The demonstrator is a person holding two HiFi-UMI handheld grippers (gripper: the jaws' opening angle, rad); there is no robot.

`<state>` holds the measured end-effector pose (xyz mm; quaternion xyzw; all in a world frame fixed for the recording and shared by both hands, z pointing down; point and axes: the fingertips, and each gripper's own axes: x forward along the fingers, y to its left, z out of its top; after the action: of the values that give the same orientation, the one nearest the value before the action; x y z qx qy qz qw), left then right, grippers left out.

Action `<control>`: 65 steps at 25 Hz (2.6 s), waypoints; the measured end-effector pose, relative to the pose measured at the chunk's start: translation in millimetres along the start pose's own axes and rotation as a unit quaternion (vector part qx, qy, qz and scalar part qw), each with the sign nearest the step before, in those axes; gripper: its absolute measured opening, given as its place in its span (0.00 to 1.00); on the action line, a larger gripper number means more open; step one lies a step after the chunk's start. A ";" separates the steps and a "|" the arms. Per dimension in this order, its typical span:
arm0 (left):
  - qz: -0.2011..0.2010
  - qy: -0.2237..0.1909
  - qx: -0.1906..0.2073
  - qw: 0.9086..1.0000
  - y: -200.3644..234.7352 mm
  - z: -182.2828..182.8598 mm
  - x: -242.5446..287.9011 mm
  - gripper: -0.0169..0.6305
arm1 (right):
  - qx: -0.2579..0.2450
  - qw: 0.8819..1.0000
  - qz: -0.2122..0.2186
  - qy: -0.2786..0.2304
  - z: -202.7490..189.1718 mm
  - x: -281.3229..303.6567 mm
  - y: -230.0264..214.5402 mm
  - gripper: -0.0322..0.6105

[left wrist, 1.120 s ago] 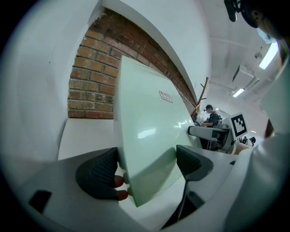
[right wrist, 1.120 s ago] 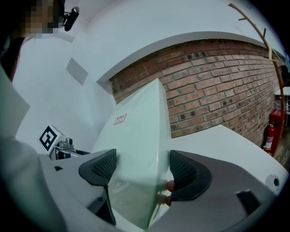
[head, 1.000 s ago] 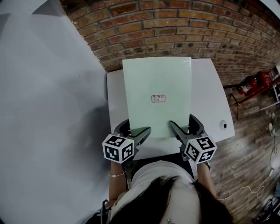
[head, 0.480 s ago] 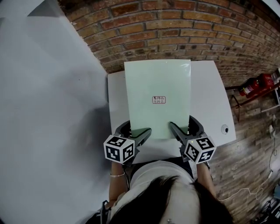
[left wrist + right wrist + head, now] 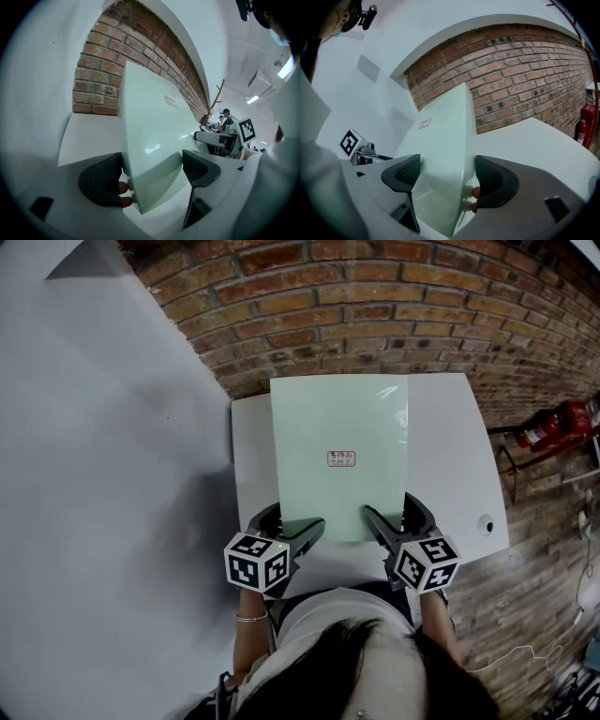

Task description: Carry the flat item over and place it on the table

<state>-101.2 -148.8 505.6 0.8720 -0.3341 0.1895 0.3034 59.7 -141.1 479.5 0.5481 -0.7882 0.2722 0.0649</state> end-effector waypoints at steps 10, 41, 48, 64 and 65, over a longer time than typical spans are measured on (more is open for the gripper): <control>0.001 0.014 -0.015 1.000 13.2 -3.2 13.7 0.67 | 0.012 1.000 -0.001 0.019 -7.3 17.9 -9.9 0.64; 0.018 0.053 -0.058 0.997 38.7 -17.0 46.1 0.67 | 0.044 0.996 0.012 0.074 -35.4 58.4 -37.6 0.64; 0.020 0.060 -0.066 0.996 40.1 -21.5 53.7 0.67 | 0.048 0.995 0.012 0.082 -40.8 62.4 -44.8 0.64; 0.023 0.075 -0.098 0.992 44.8 -40.3 68.3 0.67 | 0.052 0.994 0.011 0.100 -53.8 70.7 -57.8 0.64; 0.024 0.076 -0.100 0.992 45.0 -41.0 68.9 0.67 | 0.052 0.993 0.011 0.101 -54.5 71.2 -58.4 0.64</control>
<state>-89.2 -180.9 591.0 0.8121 -0.3479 0.2279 0.4092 73.8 -187.5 574.8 0.5118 -0.7684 0.3674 0.1124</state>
